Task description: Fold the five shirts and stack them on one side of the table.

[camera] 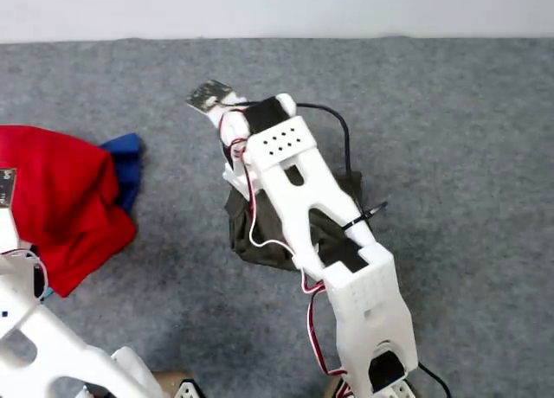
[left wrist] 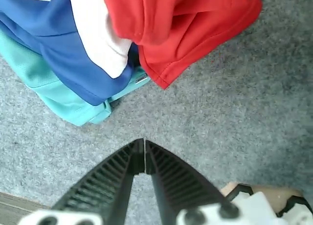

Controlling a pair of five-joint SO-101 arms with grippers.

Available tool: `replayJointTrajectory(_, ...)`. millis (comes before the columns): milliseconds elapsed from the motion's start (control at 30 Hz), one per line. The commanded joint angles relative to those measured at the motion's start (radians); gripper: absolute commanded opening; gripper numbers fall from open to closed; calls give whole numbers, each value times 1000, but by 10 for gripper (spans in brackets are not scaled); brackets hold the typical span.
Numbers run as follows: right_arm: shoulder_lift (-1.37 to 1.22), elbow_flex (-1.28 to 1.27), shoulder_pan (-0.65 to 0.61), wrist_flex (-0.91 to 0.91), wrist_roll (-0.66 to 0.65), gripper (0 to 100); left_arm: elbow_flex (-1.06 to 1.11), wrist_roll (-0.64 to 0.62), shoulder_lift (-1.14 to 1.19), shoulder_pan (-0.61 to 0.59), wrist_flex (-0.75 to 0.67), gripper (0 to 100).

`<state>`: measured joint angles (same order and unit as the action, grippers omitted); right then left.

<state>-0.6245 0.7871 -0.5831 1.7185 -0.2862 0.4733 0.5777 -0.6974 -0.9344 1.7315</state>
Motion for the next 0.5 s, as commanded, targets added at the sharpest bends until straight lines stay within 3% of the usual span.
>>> replayJointTrajectory(0, 13, 121, -4, 81, 3, 289, -7, 5, -26, 0, 6, 16)
replayJointTrajectory(200, 41, 81, 147, 81, -48, 0, -5, 5, -26, 0, 0, 16)
replayJointTrajectory(467, 108, -264, 257, 79, -155, 10, -7, 5, -26, 0, 0, 16)
